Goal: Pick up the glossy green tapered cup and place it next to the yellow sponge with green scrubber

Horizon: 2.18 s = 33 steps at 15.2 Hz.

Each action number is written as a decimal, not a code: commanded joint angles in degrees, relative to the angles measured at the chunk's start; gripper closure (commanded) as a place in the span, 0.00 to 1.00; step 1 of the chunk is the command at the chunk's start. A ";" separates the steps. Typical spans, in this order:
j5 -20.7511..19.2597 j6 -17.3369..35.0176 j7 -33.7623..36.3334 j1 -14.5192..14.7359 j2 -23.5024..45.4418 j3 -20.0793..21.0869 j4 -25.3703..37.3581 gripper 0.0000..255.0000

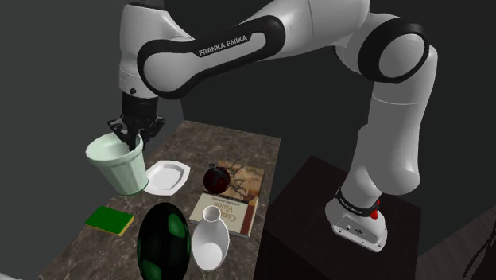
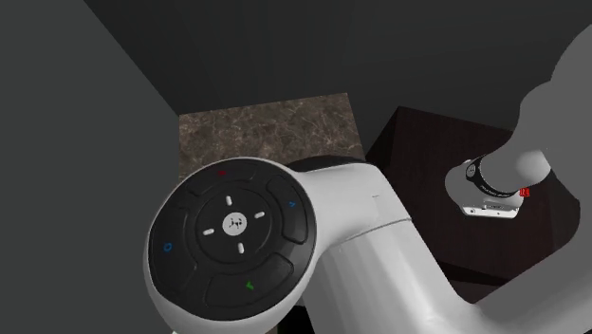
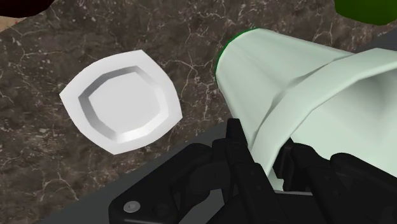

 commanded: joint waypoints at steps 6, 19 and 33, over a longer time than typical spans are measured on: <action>-0.01 5.09 -0.27 0.19 1.30 0.04 -3.71 1.00; -0.07 13.82 -1.12 0.39 5.01 -0.05 -8.82 1.00; -0.41 22.57 -1.90 0.78 10.83 -0.32 -11.83 1.00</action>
